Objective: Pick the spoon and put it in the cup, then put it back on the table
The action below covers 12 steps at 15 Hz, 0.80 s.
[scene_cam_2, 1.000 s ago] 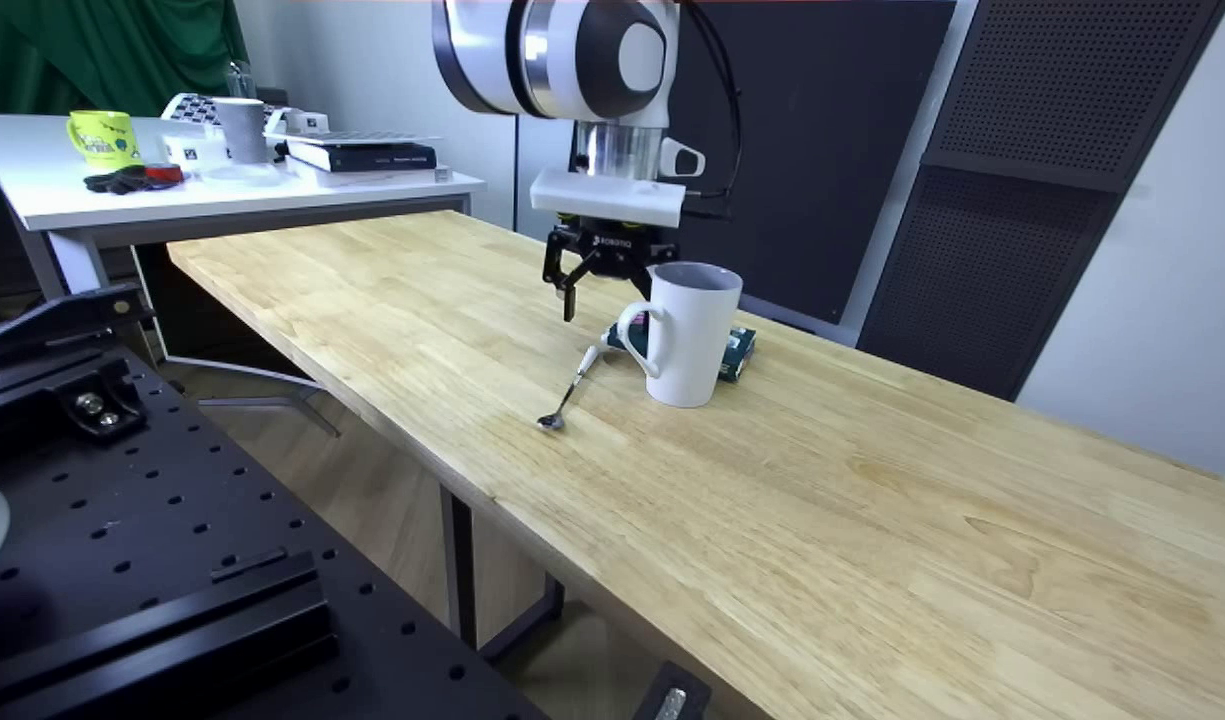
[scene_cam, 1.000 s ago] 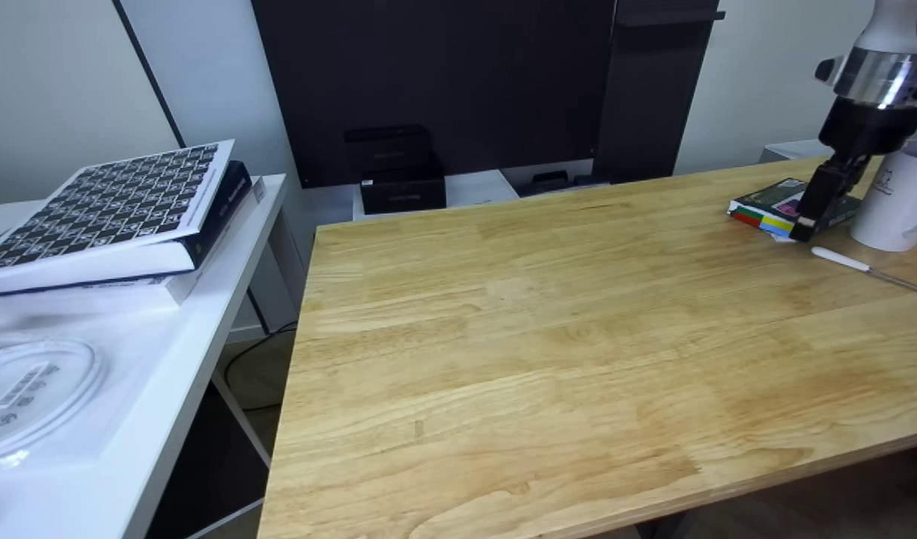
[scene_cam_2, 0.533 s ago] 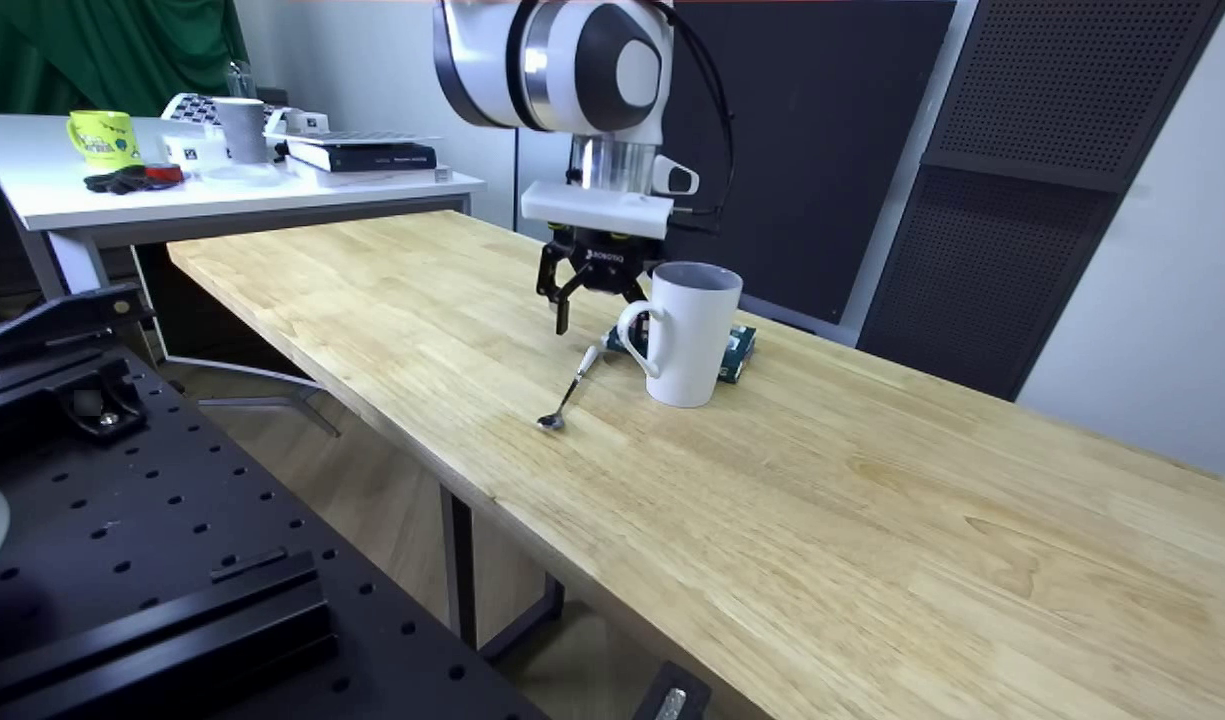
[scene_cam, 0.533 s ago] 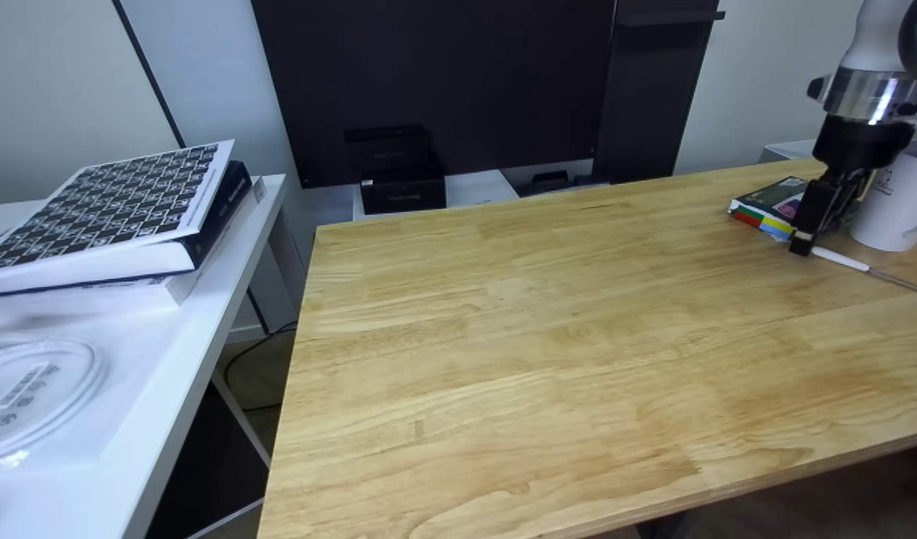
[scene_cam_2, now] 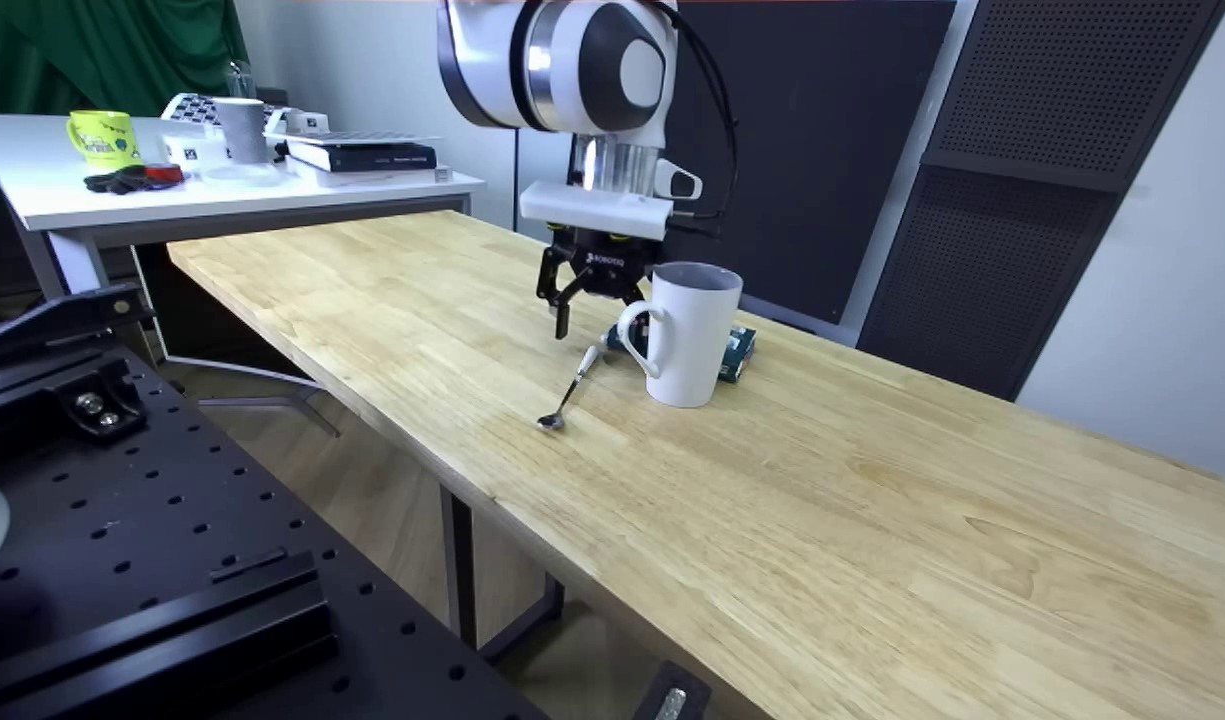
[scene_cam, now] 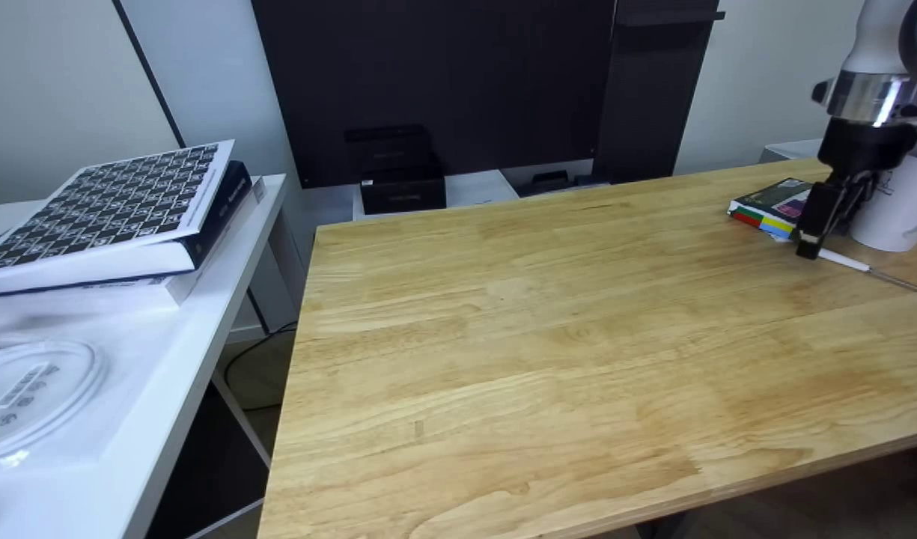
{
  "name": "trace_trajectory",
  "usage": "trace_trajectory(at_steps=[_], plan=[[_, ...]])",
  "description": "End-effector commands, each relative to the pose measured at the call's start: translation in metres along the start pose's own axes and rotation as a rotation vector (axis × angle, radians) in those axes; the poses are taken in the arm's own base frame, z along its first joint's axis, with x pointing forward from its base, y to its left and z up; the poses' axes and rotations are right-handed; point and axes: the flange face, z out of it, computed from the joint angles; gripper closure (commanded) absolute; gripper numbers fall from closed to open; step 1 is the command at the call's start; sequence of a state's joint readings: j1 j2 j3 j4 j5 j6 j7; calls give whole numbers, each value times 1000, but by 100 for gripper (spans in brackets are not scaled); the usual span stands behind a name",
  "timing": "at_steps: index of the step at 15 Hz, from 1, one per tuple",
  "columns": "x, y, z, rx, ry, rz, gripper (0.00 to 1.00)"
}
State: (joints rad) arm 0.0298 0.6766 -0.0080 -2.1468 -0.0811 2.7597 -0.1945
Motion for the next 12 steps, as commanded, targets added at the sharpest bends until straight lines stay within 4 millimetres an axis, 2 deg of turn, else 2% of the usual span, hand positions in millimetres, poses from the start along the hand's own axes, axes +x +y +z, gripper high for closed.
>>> trace_trajectory(at_steps=[1,12], plan=[[2,-2,-1,0,-6,30,0],[-14,-5,3,-35,98,-19,0]])
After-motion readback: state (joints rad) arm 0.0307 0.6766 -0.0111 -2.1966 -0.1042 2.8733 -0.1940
